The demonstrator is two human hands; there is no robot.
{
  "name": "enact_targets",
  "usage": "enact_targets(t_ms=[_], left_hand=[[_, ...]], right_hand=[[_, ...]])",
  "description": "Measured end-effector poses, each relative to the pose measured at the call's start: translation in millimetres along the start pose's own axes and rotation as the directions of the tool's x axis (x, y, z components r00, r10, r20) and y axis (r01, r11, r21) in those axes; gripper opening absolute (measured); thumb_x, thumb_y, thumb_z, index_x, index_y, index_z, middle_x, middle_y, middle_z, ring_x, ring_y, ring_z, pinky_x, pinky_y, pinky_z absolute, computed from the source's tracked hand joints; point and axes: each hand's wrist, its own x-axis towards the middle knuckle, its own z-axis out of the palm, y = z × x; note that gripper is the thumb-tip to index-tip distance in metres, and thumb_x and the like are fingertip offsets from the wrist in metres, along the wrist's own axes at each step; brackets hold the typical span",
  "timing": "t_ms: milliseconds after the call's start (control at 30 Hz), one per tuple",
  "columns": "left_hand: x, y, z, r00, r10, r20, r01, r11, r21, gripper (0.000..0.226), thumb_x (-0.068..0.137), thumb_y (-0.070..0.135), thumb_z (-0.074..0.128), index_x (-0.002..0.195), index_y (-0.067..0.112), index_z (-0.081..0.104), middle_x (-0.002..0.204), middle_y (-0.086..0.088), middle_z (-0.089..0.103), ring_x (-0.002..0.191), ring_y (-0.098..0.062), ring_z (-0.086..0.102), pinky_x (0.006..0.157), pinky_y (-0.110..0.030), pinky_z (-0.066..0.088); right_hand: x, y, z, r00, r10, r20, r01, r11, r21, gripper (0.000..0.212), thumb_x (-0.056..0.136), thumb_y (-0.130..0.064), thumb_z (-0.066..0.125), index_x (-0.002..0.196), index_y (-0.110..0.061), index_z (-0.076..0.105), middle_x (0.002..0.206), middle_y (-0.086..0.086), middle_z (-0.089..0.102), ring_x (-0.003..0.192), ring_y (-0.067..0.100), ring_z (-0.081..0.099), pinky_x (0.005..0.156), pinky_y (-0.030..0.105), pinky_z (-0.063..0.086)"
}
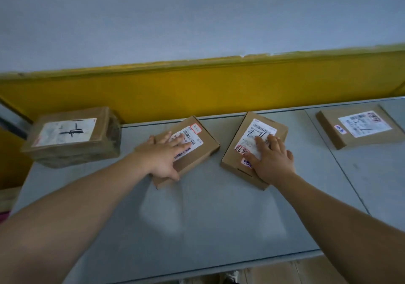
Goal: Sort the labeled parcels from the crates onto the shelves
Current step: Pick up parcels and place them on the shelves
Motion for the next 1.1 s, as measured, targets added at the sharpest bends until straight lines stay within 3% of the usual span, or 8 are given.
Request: enact_targets(t_ms=[100,200,333,400,533,800,933,1100], left_hand=[[13,-3,-17,0.998,-0.059,0.01,0.059,0.996,-0.068,0.1,0.084,0.043,0.068,0.15,0.046,-0.008,0.159,0.008,-0.023,0.145,-0.03,-0.024,0.115,-0.061,-0.002],[23,-1,-19,0.973,-0.23,0.019,0.226,0.932,-0.284,0.117,0.073,0.058,0.074,0.149,0.046,-0.014,0.157,0.001,-0.031,0.142,-0.035,-0.029,0.113,-0.062,-0.004],[30,0,-14,0.957,-0.284,0.058,0.289,0.918,-0.273,0.122,0.068,0.067,0.072,0.147,0.046,-0.019,0.155,0.0,-0.035,0.142,-0.035,-0.029,0.112,-0.063,-0.005],[29,-4,-10,0.964,-0.263,0.049,0.267,0.938,-0.223,0.119,0.07,0.068,0.069,0.146,0.047,-0.02,0.155,0.0,-0.035,0.143,-0.036,-0.028,0.112,-0.063,-0.005],[23,-12,0,0.98,-0.197,0.037,0.2,0.966,-0.163,0.109,0.079,0.059,0.066,0.145,0.05,-0.02,0.156,0.002,-0.033,0.143,-0.034,-0.026,0.113,-0.063,-0.006],[11,-28,4,0.999,-0.041,0.019,0.041,0.999,-0.007,0.094,0.09,0.041,0.059,0.147,0.048,-0.015,0.158,0.008,-0.027,0.146,-0.031,-0.02,0.116,-0.06,0.004],[16,-26,1,0.993,-0.087,-0.085,0.072,0.984,-0.164,0.101,0.078,0.063,0.066,0.15,0.048,-0.004,0.161,0.006,-0.018,0.147,-0.031,-0.018,0.115,-0.062,0.001],[30,-9,-2,0.965,-0.261,-0.023,0.249,0.941,-0.229,0.113,0.065,0.082,0.06,0.146,0.052,-0.014,0.157,-0.002,-0.03,0.143,-0.036,-0.026,0.111,-0.064,-0.011]], right_hand=[[24,10,-15,0.996,-0.088,-0.029,0.084,0.989,-0.12,0.085,0.082,-0.084,0.034,0.152,-0.038,0.021,0.163,0.004,0.011,0.15,0.027,0.004,0.12,0.049,0.007],[47,18,-28,0.956,-0.291,0.038,0.293,0.936,-0.197,0.098,0.074,-0.091,0.032,0.155,-0.04,0.01,0.165,0.0,0.0,0.151,0.026,-0.005,0.12,0.046,-0.004],[69,24,-29,0.891,-0.419,0.176,0.451,0.858,-0.246,0.125,0.045,-0.104,-0.004,0.155,-0.043,-0.005,0.166,-0.002,-0.013,0.152,0.023,-0.012,0.119,0.044,-0.01],[71,24,-24,0.903,-0.398,0.16,0.426,0.877,-0.222,0.12,0.05,-0.103,-0.005,0.155,-0.043,-0.008,0.165,-0.002,-0.015,0.152,0.023,-0.013,0.119,0.043,-0.011],[60,23,-20,0.954,-0.285,0.098,0.298,0.94,-0.167,0.1,0.075,-0.091,0.027,0.156,-0.041,-0.005,0.166,-0.002,-0.013,0.152,0.022,-0.014,0.12,0.042,-0.011],[37,19,-9,0.995,-0.076,0.063,0.081,0.993,-0.084,0.099,0.077,-0.09,0.021,0.157,-0.038,-0.006,0.165,0.001,-0.015,0.15,0.03,-0.018,0.12,0.045,-0.009],[29,20,-6,0.999,-0.028,0.02,0.029,0.999,-0.039,0.08,0.09,-0.077,0.019,0.157,-0.038,-0.002,0.166,0.001,-0.011,0.151,0.028,-0.015,0.122,0.047,-0.005],[24,21,-9,0.996,-0.047,0.075,0.057,0.989,-0.14,0.097,0.08,-0.088,0.02,0.157,-0.035,-0.009,0.165,0.003,-0.016,0.15,0.031,-0.017,0.12,0.047,-0.006]])
